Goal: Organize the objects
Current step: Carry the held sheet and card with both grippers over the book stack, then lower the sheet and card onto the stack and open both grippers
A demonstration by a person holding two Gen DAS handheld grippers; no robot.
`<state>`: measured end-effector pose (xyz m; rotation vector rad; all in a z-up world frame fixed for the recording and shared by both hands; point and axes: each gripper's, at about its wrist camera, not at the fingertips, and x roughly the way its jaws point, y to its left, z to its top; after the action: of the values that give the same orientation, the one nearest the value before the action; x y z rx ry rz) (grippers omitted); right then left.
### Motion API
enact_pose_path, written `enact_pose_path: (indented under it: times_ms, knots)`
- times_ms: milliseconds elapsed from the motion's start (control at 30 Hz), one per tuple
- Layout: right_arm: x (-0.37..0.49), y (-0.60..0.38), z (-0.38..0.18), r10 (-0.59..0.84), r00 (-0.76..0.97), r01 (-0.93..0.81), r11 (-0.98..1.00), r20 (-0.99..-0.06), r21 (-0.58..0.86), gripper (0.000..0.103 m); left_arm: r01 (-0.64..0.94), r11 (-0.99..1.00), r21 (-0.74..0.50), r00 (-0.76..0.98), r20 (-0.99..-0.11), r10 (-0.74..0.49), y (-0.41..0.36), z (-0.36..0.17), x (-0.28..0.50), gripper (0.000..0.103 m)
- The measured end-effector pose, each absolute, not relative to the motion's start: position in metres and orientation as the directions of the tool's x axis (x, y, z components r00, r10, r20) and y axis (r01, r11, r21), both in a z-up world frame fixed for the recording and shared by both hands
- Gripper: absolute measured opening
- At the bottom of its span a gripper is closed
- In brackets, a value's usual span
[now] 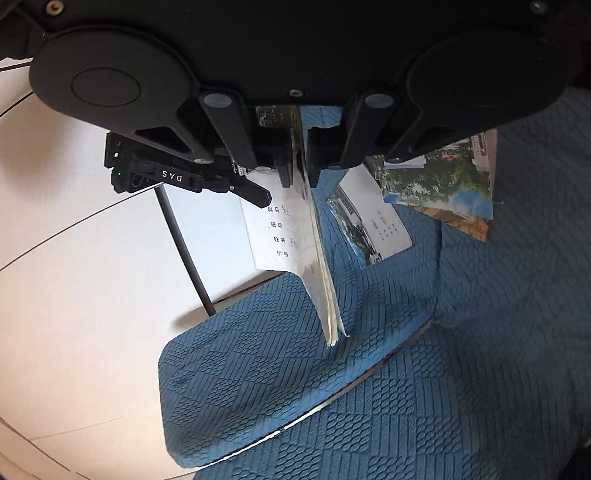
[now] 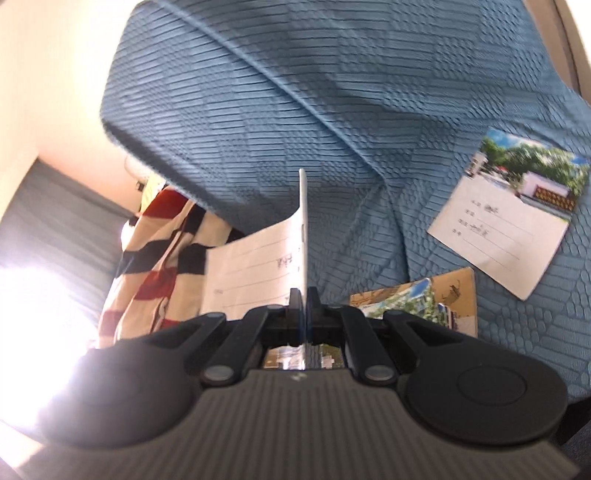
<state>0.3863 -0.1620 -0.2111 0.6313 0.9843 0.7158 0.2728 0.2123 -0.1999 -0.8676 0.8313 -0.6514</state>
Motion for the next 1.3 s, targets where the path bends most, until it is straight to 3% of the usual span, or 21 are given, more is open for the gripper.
enact_pose_path:
  times_ms: [167, 333, 967, 1300]
  knots:
    - [0.375, -0.149, -0.195, 0.78, 0.371, -0.292, 0.613, -0.504, 0.734, 0.005, 0.158, 0.615, -0.772, 0.596, -0.422, -0.683, 0.21, -0.156, 0.251, 0.004]
    - [0.363, -0.138, -0.189, 0.771, 0.38, -0.328, 0.629, -0.511, 0.705, 0.005, 0.12, 0.729, -0.674, 0.627, -0.518, -0.582, 0.198, -0.144, 0.236, 0.004]
    - [0.349, -0.125, -0.265, 0.632, 0.377, -0.315, 0.775, -0.677, 0.548, 0.005, 0.06, 0.888, -0.456, 0.502, -0.755, -0.421, 0.135, -0.222, 0.237, 0.005]
    - [0.346, -0.119, -0.302, 0.575, 0.359, -0.303, 0.817, -0.735, 0.491, 0.005, 0.028, 0.9, -0.434, 0.459, -0.795, -0.398, 0.129, -0.252, 0.241, 0.007]
